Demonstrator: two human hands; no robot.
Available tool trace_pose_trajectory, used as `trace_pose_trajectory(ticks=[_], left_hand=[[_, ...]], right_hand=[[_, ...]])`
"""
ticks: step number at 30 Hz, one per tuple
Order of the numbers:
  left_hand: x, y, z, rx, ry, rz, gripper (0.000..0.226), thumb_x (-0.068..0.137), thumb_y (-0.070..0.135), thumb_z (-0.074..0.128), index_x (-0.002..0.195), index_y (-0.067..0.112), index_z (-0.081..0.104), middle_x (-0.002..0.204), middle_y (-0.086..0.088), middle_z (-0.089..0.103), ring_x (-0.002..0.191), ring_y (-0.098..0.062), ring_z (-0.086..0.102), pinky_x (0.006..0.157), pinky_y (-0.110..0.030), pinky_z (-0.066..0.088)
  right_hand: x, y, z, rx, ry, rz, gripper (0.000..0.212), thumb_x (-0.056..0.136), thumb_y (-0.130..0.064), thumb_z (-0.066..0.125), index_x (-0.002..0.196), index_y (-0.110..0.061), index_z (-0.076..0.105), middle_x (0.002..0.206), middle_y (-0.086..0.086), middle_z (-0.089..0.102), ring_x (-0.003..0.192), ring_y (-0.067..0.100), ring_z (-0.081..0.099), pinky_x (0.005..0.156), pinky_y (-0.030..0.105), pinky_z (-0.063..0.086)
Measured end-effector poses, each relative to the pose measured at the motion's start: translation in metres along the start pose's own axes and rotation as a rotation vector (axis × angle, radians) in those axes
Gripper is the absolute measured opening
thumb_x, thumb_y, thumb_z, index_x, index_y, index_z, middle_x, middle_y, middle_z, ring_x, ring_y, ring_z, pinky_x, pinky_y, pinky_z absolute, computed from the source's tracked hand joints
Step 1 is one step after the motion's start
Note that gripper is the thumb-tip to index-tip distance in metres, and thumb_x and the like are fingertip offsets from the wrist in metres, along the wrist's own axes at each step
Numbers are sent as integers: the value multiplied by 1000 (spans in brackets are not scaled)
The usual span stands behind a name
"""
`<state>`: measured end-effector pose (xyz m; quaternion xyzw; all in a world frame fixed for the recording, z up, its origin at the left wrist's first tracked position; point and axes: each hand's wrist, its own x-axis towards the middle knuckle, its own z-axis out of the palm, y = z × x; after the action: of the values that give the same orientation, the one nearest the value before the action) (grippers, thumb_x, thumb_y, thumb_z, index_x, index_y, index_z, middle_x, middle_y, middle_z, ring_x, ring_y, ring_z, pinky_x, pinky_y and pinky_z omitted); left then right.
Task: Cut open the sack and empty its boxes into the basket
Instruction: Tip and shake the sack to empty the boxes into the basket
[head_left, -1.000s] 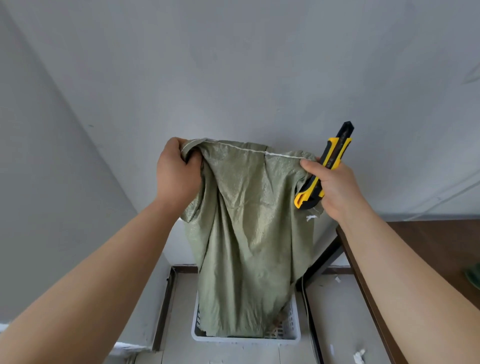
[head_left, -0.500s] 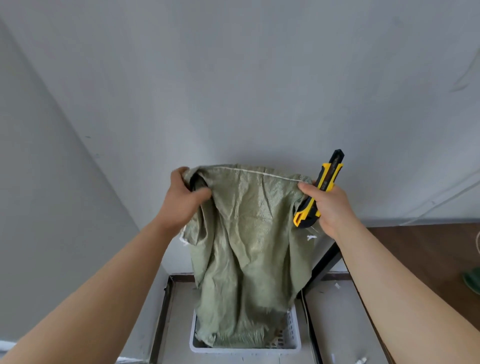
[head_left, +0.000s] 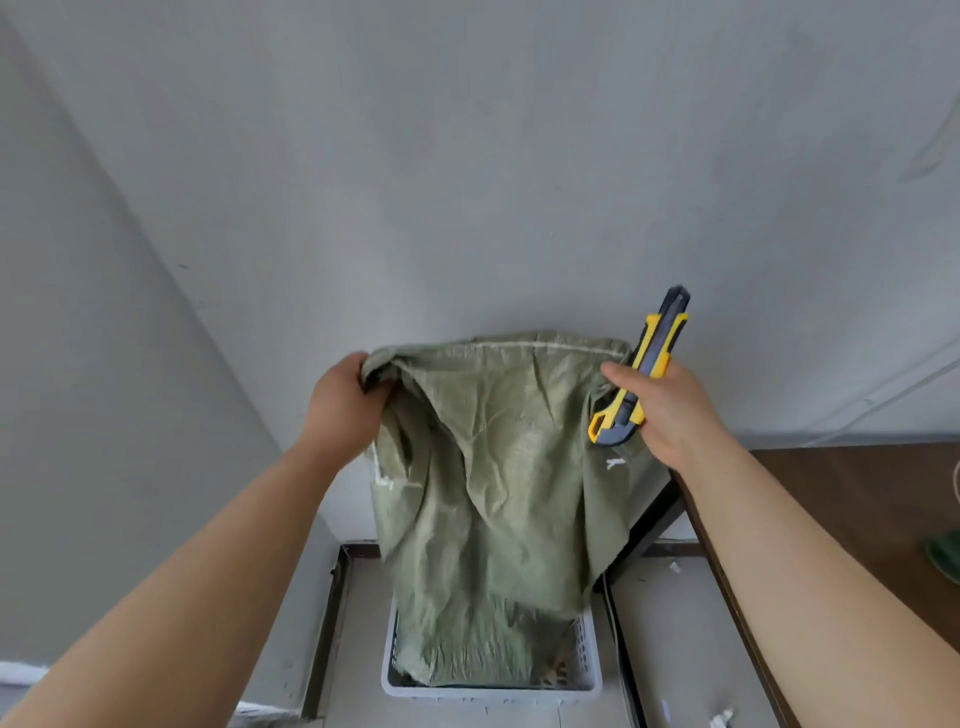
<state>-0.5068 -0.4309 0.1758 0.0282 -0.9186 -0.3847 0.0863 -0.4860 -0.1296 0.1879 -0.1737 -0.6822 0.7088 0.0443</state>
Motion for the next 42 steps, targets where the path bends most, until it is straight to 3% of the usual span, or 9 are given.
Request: trace_pose_trajectory(ticks=[3, 6, 13, 17, 21, 26, 29, 36, 42], left_hand=[[4, 27, -13, -56, 72, 86, 9, 92, 16, 53, 89, 9, 57, 76, 1, 57, 67, -16, 51, 56, -26, 35], [0, 33, -9, -78, 87, 70, 9, 92, 13, 49, 89, 7, 56, 77, 0, 57, 66, -13, 51, 53, -21, 34], [-5, 42, -6, -97, 159, 131, 8, 89, 5, 49, 89, 3, 57, 79, -3, 58, 71, -20, 50, 54, -17, 34], [-2, 45, -7, -108, 171, 130, 7, 90, 5, 47, 87, 8, 53, 72, 6, 51, 64, -9, 46, 54, -19, 33], [3, 42, -4, -151, 155, 51, 9, 91, 7, 45, 91, 5, 54, 74, 4, 50, 73, -21, 48, 56, -28, 36], [14, 58, -12, -239, 184, 68, 14, 88, 6, 42, 91, 3, 56, 80, -3, 55, 70, -20, 47, 60, -33, 39], [16, 55, -13, -279, 186, 47, 10, 85, 5, 42, 83, 7, 51, 70, 1, 50, 63, -19, 42, 54, -31, 34], [16, 57, -16, -313, 193, 31, 12, 88, 7, 42, 88, 4, 54, 73, 0, 51, 67, -21, 44, 60, -32, 37], [20, 61, -22, -333, 208, 70, 13, 87, 10, 42, 88, 6, 55, 78, -1, 54, 66, -18, 45, 58, -30, 37]], right_hand=[[0, -28, 1, 92, 1, -94, 32, 85, -5, 68, 70, -17, 43, 62, 0, 46, 59, 18, 50, 53, 24, 49], [-2, -27, 0, 33, -11, -94, 34, 83, -7, 70, 69, -17, 41, 59, 0, 42, 52, 20, 45, 50, 27, 47], [-3, -27, -7, 110, 3, -85, 33, 82, -6, 71, 69, -19, 42, 67, 3, 43, 73, 23, 51, 69, 33, 46], [0, -25, -13, 135, 5, -83, 29, 82, -5, 70, 72, -18, 46, 76, 5, 47, 83, 22, 55, 78, 38, 48], [-3, -15, -10, 86, 8, -40, 27, 82, -6, 71, 71, -17, 49, 74, 7, 51, 74, 27, 53, 72, 38, 48], [-3, -27, -3, 135, 7, -79, 27, 83, -4, 70, 73, -17, 49, 71, 4, 51, 71, 24, 57, 74, 37, 51], [-3, -29, -1, 136, 13, -94, 27, 82, -3, 69, 71, -16, 49, 70, 3, 51, 71, 21, 57, 70, 33, 50], [-1, -37, 1, 185, -1, -95, 23, 82, -2, 70, 73, -16, 53, 75, 5, 56, 85, 26, 60, 89, 46, 50], [-3, -46, 2, 235, -12, -124, 23, 82, -2, 69, 73, -16, 53, 72, 3, 55, 80, 26, 60, 78, 42, 53]])
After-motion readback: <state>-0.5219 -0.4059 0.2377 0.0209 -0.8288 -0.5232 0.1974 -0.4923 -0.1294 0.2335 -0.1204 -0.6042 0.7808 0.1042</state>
